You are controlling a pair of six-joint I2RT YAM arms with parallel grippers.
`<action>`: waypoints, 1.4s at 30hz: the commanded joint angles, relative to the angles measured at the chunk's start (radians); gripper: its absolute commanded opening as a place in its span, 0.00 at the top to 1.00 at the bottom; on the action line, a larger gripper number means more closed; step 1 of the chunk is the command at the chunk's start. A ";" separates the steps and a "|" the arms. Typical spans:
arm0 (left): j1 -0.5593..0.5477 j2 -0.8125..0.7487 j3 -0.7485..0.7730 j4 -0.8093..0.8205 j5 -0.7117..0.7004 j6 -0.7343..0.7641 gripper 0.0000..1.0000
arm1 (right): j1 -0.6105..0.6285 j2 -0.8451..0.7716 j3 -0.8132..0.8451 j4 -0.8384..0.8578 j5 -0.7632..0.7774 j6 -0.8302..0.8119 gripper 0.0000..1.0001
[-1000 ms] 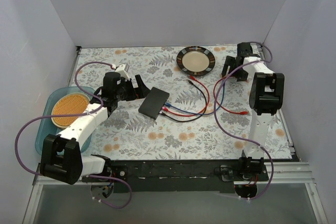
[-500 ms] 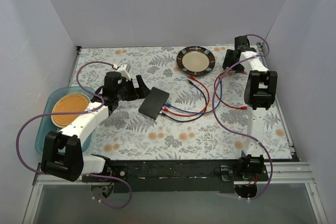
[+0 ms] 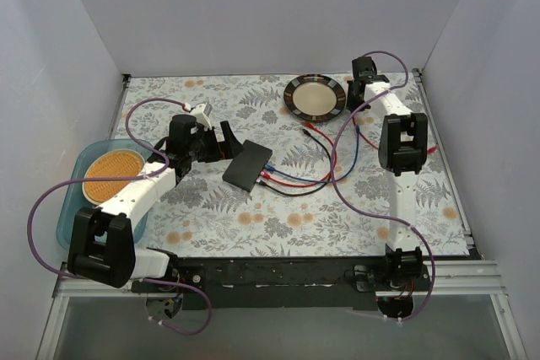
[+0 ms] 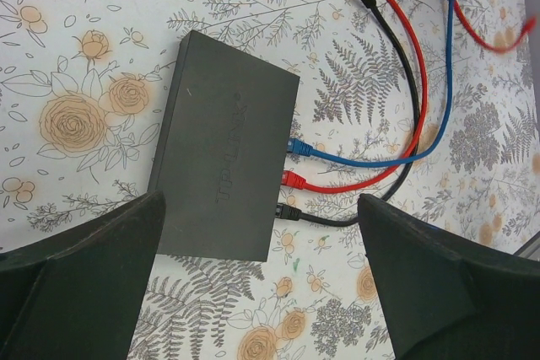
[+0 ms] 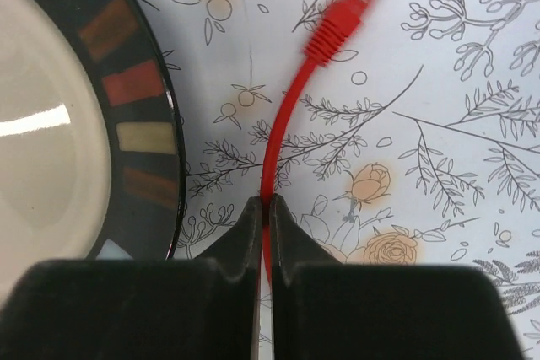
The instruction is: Insert the plug into the switch port
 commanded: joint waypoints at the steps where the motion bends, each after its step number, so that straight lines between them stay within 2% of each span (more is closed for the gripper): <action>1: 0.003 -0.024 0.029 -0.005 0.010 0.018 0.02 | -0.027 0.022 -0.091 -0.058 -0.049 -0.023 0.99; 6: 0.003 -0.033 0.029 -0.008 0.010 0.014 0.02 | -0.031 -0.084 -0.133 -0.011 -0.044 -0.028 0.99; 14: 0.003 -0.050 0.026 -0.010 0.018 -0.005 0.02 | -0.033 -0.420 -0.281 0.078 -0.127 -0.029 0.99; 16: 0.003 -0.060 0.022 -0.008 0.023 -0.017 0.02 | -0.033 -0.522 -0.380 0.111 -0.157 -0.029 0.99; 21: 0.004 -0.094 -0.020 0.065 0.159 -0.039 0.02 | -0.015 -0.756 -0.674 0.284 -0.403 -0.069 0.99; 24: 0.004 -0.099 -0.036 0.116 0.228 -0.068 0.02 | 0.045 -0.859 -0.805 0.310 -0.466 -0.095 0.99; 28: 0.003 -0.132 -0.081 0.228 0.259 -0.124 0.02 | 0.218 -0.951 -0.907 0.316 -0.501 -0.149 0.99; 33: 0.004 -0.093 -0.095 0.315 0.363 -0.218 0.02 | 0.402 -1.038 -1.042 0.429 -0.616 -0.134 0.99; 37: 0.003 -0.047 -0.122 0.452 0.470 -0.310 0.02 | 0.455 -1.072 -1.104 0.513 -0.742 -0.100 0.99; 42: 0.004 -0.004 -0.130 0.478 0.489 -0.353 0.04 | 0.499 -1.100 -1.121 0.549 -0.786 -0.080 0.99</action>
